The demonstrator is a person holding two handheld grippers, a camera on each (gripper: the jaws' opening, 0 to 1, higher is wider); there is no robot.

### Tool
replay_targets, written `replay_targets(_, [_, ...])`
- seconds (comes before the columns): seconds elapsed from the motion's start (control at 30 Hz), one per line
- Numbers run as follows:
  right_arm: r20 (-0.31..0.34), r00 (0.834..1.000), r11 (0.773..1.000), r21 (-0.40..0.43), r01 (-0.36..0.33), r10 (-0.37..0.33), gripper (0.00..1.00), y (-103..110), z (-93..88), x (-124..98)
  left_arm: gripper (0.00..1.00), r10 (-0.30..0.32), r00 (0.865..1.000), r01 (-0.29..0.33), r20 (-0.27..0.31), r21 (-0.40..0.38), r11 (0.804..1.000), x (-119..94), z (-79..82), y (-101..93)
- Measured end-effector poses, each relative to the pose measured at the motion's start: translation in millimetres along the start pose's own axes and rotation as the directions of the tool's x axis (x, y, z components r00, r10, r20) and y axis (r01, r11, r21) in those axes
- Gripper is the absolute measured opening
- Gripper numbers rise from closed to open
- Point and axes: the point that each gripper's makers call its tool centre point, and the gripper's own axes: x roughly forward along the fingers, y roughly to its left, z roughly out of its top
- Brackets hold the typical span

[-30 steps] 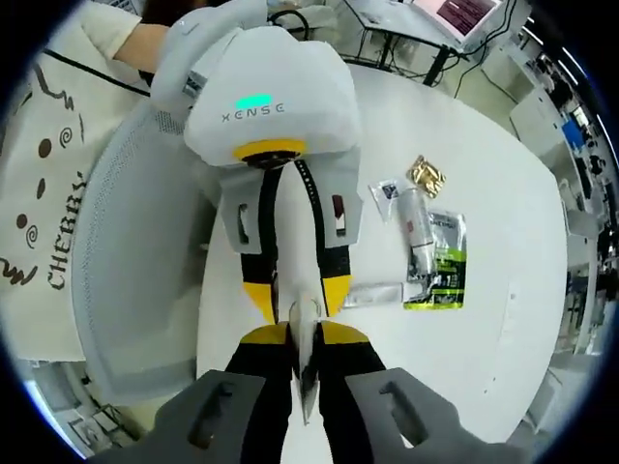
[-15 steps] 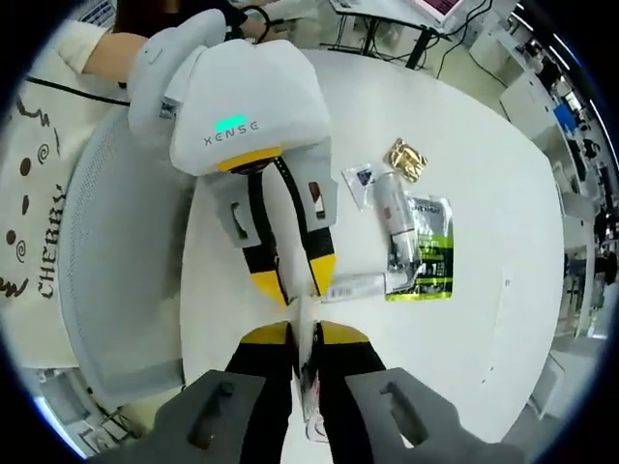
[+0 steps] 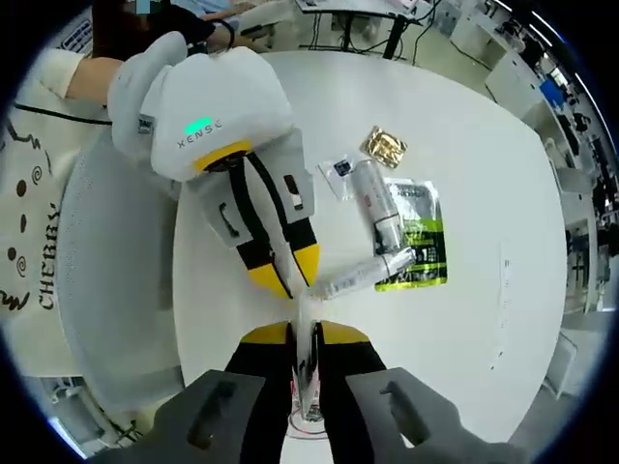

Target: Arrange the skincare products in the storage area until every visible bottle or jar stands upright without overlapping.

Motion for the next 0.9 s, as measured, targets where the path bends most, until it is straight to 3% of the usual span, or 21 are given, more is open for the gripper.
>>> replay_targets(0.1, [-0.004,1.000,1.000,-0.010,-0.001,0.001,0.10,-8.7,-1.4,0.8,0.16,-0.008,1.000,0.008,-0.004,0.012,1.000,3.0,2.5,-1.1])
replay_targets(0.3, [-0.004,1.000,0.994,-0.104,0.029,-0.029,0.11,0.4,-2.2,-0.5,0.18,-0.006,1.000,0.006,-0.020,0.044,0.999,10.5,1.9,0.1])
replay_targets(0.7, [0.004,1.000,0.998,-0.066,0.015,-0.015,0.12,-12.4,-4.2,-0.1,0.19,-0.018,0.999,0.020,-0.035,0.055,0.998,15.6,2.7,3.9])
replay_targets(0.83, [-0.014,1.000,0.998,-0.050,-0.027,0.027,0.23,-8.1,-9.3,2.3,0.19,-0.027,0.999,0.029,-0.033,0.058,0.998,14.0,3.3,2.7])
replay_targets(0.9, [-0.011,1.000,0.998,-0.064,-0.017,0.016,0.24,-9.6,-9.0,1.8,0.19,-0.028,0.999,0.030,-0.036,0.064,0.997,13.7,3.6,1.8])
